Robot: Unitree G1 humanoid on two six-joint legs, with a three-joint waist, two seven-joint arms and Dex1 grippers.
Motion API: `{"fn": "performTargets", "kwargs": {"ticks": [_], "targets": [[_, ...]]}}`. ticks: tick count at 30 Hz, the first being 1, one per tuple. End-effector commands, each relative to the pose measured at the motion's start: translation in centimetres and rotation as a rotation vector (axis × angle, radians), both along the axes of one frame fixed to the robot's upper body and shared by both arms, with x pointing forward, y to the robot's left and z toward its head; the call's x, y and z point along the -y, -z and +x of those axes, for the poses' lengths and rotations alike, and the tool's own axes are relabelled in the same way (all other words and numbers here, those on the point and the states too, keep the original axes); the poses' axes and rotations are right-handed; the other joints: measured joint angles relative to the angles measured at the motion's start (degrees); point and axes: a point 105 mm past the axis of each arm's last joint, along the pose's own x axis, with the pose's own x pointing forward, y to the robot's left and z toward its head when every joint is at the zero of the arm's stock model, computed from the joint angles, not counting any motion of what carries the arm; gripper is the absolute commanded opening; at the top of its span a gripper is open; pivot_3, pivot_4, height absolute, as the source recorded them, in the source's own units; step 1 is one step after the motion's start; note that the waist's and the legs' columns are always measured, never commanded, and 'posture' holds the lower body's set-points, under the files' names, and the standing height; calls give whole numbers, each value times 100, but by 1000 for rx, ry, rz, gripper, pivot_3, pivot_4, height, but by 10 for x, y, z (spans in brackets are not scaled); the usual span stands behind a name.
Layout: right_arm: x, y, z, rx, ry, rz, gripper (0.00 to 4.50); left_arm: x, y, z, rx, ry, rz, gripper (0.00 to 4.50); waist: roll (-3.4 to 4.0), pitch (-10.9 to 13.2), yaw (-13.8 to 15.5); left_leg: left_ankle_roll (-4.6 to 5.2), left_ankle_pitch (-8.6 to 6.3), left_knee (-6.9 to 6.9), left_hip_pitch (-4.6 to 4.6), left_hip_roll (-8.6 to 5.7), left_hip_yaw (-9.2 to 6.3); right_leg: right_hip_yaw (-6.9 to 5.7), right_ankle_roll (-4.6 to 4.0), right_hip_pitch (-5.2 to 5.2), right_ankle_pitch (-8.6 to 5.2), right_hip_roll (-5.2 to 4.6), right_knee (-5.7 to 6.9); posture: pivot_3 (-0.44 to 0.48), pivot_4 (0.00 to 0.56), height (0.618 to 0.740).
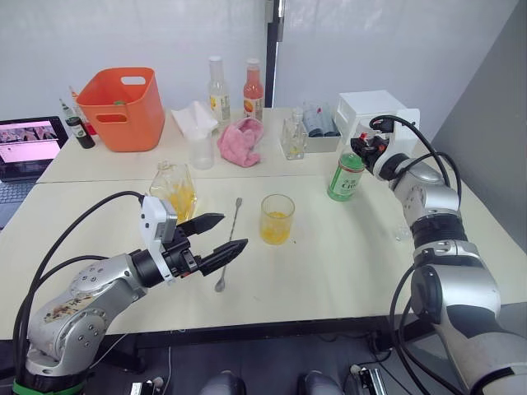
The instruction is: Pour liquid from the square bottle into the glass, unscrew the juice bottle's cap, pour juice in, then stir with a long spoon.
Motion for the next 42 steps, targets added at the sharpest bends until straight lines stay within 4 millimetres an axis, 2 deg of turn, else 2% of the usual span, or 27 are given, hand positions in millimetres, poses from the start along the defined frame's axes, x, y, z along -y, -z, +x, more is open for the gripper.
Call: {"fn": "performTargets", "kwargs": {"ticks": [1,6,10,14,19,22,26,30,36,42], "targets": [[2,-28,-3,92,-6,17,1356,4,-7,-3,37,16,3,4500,0,0,0,-2,1,-1,0,2,2,2,-1,-2,1,3,0,0,150,740],[2,-34,-5,116,-16,18,1356,4,-7,-2,39,14,6,4500,0,0,0,-5,3,-5,-1,7,9,9,-5,-10,3,10,0,0,150,740],[-2,-52,-17,170,-55,-5,1356,0,-6,-1,44,5,19,4500,1,1,6,-5,3,-7,-5,8,16,15,-6,-20,3,10,1,0,150,740],[-4,-66,-48,222,-88,-50,1356,-2,-5,-1,45,12,25,4500,2,1,35,-5,3,-9,-12,11,18,13,-5,-26,3,11,-2,0,150,740],[-13,-68,-87,228,-134,-95,1356,-4,0,0,34,42,37,4500,3,2,29,-5,3,-5,-24,12,18,10,-5,-33,3,11,-3,0,150,740],[-21,-66,-105,217,-165,-118,1356,-5,5,0,27,65,53,4500,3,2,27,-5,3,-6,-23,15,18,9,-5,-33,3,15,-2,0,150,740],[-42,-61,-146,195,-256,-128,1356,-10,7,0,19,96,81,4500,3,2,25,-5,3,-6,-22,16,19,9,-8,-34,4,17,-1,0,150,740],[-63,-53,-177,171,-355,-126,1356,-14,12,-1,8,125,99,4500,2,2,32,-4,2,-6,-23,16,20,11,-8,-34,5,17,-2,0,150,740],[-90,-40,-205,147,-484,-106,1356,-15,13,2,24,141,124,4500,2,2,52,-1,1,-4,-22,15,17,9,-10,-32,6,17,0,0,150,740],[-110,-16,-218,100,-556,-78,1356,-11,12,5,39,165,151,4500,2,1,83,0,1,-3,-22,14,17,9,-11,-32,6,17,0,0,150,740]]}}
